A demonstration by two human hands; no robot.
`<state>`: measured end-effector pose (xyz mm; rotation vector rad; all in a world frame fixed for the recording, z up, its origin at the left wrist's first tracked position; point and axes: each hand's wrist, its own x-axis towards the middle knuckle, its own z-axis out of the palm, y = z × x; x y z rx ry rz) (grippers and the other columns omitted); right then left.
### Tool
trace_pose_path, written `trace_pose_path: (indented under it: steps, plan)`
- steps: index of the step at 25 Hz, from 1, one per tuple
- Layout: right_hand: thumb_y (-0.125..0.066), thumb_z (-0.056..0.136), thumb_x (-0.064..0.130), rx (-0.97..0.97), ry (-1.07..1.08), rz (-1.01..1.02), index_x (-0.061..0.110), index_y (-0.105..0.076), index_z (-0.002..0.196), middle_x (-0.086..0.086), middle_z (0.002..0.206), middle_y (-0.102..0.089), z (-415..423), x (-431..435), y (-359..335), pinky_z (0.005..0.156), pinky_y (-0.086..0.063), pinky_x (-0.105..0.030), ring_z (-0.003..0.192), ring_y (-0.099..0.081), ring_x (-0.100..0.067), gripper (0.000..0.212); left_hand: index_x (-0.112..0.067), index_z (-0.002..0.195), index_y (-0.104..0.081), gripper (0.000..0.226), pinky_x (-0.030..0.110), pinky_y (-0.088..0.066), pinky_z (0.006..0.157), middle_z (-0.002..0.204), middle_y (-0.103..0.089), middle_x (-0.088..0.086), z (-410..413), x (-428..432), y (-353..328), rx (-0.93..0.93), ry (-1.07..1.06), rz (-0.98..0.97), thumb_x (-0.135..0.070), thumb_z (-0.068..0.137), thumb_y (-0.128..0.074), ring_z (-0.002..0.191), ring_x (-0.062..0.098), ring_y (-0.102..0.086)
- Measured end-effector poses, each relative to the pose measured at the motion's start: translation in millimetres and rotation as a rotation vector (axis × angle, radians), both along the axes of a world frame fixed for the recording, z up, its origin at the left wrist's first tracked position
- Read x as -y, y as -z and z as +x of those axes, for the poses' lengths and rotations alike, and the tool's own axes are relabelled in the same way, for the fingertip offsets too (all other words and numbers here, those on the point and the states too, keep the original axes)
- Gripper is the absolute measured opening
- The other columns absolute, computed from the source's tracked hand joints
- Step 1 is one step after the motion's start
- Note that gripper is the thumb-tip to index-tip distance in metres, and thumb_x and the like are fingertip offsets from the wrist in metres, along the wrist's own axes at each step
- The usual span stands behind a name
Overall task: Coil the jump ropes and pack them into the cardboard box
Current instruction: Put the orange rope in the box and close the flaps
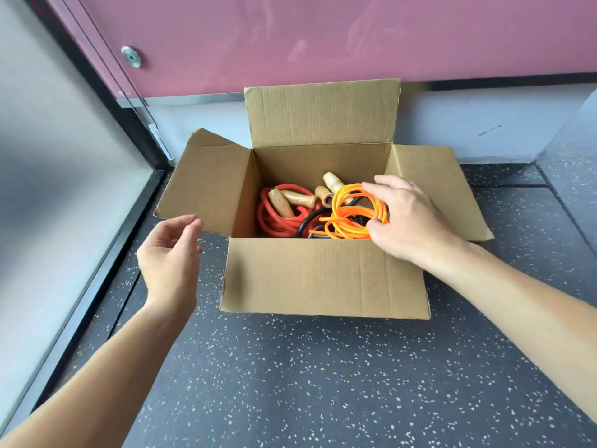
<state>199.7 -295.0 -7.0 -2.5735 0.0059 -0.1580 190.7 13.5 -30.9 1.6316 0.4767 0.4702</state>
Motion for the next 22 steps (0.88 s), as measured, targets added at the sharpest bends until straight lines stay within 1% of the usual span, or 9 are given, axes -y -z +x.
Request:
trace_pose_path:
  steps: [3, 6, 10, 11, 13, 14, 16, 19, 22]
  plan:
    - [-0.066, 0.084, 0.013, 0.041, 0.276, 0.377, 0.028, -0.075, 0.106, 0.009, 0.105, -0.07, -35.4, 4.9, -3.3, 0.082, -0.047, -0.017, 0.092, -0.064, -0.007, 0.029, -0.021, 0.097, -0.062, 0.01, 0.024, -0.045, 0.059, 0.088, -0.061, -0.001, -8.4, -13.9, 12.4, -0.129, -0.13, -0.118, -0.023, 0.091, -0.07, 0.059, 0.006, -0.052]
    - [-0.066, 0.085, 0.014, -0.017, 0.511, 0.66, 0.028, -0.076, 0.08, 0.008, 0.081, -0.075, -67.0, 18.3, 2.8, 0.072, -0.051, -0.025, 0.074, -0.066, -0.009, 0.018, -0.012, 0.119, -0.062, 0.033, 0.023, -0.048, 0.062, 0.103, -0.061, 0.001, -13.8, -19.2, 27.5, -0.259, -0.065, -0.201, -0.031, 0.092, -0.069, 0.074, 0.008, -0.057]
    - [-0.068, 0.088, 0.021, -0.183, 0.849, 0.878, 0.019, -0.071, 0.084, 0.001, 0.09, -0.073, -72.0, 34.9, 20.8, 0.085, -0.054, -0.036, 0.086, -0.065, -0.015, 0.006, -0.018, 0.129, -0.064, 0.045, 0.033, -0.049, 0.085, 0.114, -0.069, -0.004, -6.8, -10.2, 27.7, -0.355, 0.025, -0.195, -0.039, 0.09, -0.072, 0.101, 0.014, -0.065]
    - [-0.069, 0.089, 0.027, -0.226, 0.892, 0.915, 0.021, -0.068, 0.084, 0.0, 0.092, -0.072, -66.7, 39.1, 24.9, 0.083, -0.055, -0.037, 0.088, -0.066, -0.016, 0.008, -0.019, 0.131, -0.062, 0.046, 0.035, -0.048, 0.087, 0.115, -0.07, -0.005, -2.9, -6.3, 26.4, -0.36, 0.067, -0.183, -0.037, 0.09, -0.072, 0.104, 0.015, -0.066]
    - [-0.072, 0.089, 0.034, -0.318, 0.869, 1.055, 0.022, -0.063, 0.088, -0.002, 0.096, -0.071, -53.2, 42.8, 30.8, 0.076, -0.054, -0.034, 0.089, -0.069, -0.017, 0.015, -0.018, 0.14, -0.053, 0.054, 0.035, -0.049, 0.084, 0.117, -0.07, -0.003, 3.5, 3.7, 23.3, -0.344, 0.159, -0.233, -0.027, 0.09, -0.073, 0.101, 0.016, -0.068]
    - [-0.073, 0.089, 0.033, -0.355, 0.833, 1.15, 0.02, -0.064, 0.092, -0.003, 0.096, -0.072, -46.4, 42.9, 33.6, 0.074, -0.054, -0.033, 0.089, -0.07, -0.018, 0.016, -0.018, 0.142, -0.05, 0.058, 0.035, -0.05, 0.083, 0.117, -0.07, -0.003, 6.0, 8.1, 23.0, -0.343, 0.186, -0.243, -0.022, 0.09, -0.075, 0.098, 0.016, -0.067]
    - [-0.076, 0.089, 0.021, -0.373, 0.791, 1.265, 0.011, -0.068, 0.102, -0.009, 0.098, -0.075, -36.5, 40.4, 37.2, 0.067, -0.055, -0.033, 0.086, -0.073, -0.019, 0.018, -0.021, 0.139, -0.053, 0.061, 0.038, -0.052, 0.092, 0.113, -0.072, -0.005, 8.6, 13.2, 23.1, -0.364, 0.178, -0.175, -0.017, 0.085, -0.08, 0.097, 0.015, -0.066]
    - [-0.079, 0.083, 0.006, -0.294, 0.826, 1.152, 0.007, -0.07, 0.107, -0.016, 0.1, -0.074, -40.8, 36.4, 35.2, 0.057, -0.056, -0.031, 0.079, -0.07, -0.023, 0.026, -0.026, 0.132, -0.06, 0.06, 0.046, -0.055, 0.097, 0.101, -0.076, -0.007, 2.7, 9.0, 20.3, -0.348, 0.161, -0.083, -0.012, 0.079, -0.084, 0.092, 0.017, -0.068]
    - [-0.08, 0.082, 0.006, -0.273, 0.782, 1.113, 0.013, -0.072, 0.103, -0.01, 0.093, -0.074, -65.8, 38.7, 26.3, 0.047, -0.054, -0.028, 0.075, -0.069, -0.022, 0.023, -0.02, 0.144, -0.05, 0.077, 0.047, -0.057, 0.093, 0.095, -0.076, -0.008, -20.7, 4.4, 11.4, -0.335, 0.191, 0.038, -0.012, 0.076, -0.087, 0.099, 0.021, -0.07]
